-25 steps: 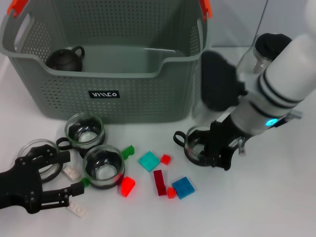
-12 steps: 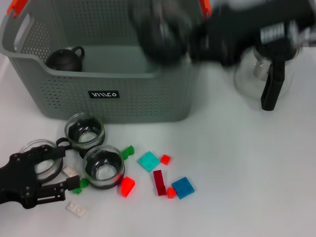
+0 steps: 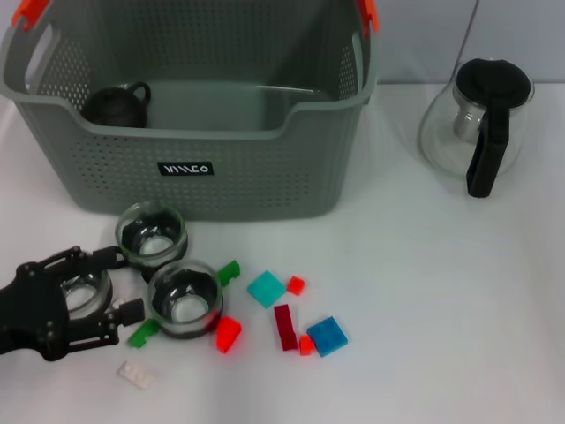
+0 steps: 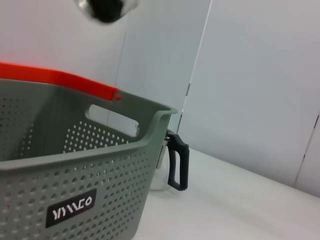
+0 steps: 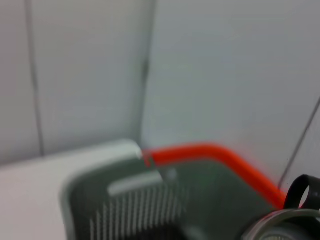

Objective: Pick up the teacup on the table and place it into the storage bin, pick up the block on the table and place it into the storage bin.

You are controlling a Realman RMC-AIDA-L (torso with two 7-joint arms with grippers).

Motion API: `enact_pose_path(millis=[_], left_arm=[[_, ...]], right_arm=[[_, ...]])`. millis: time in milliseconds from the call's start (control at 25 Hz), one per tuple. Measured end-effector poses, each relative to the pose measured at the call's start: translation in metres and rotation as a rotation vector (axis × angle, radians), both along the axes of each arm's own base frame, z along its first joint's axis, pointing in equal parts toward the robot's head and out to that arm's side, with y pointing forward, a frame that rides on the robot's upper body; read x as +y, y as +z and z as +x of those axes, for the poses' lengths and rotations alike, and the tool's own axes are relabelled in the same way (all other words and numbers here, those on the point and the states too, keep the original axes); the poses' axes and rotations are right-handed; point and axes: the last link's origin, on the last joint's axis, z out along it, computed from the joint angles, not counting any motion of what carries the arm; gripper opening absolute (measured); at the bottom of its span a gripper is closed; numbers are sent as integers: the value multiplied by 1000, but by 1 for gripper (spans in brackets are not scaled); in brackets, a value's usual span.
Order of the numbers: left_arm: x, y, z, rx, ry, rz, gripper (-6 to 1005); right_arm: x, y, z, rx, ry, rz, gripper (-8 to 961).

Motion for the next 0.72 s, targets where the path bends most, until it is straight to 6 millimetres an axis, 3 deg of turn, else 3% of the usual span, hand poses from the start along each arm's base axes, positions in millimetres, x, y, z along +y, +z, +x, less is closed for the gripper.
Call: enact_pose_path(millis=[160, 360, 720], left_arm=[[0, 0, -1, -5, 7, 7, 901], [-1, -2, -1, -17, 15, 11, 901], [0, -4, 0, -32, 21, 12, 901]], right_arm=[[19, -41, -5, -125, -61, 12, 57], [30, -78, 8, -175, -107, 61, 57], [28, -108, 47, -204, -150, 89, 56]])
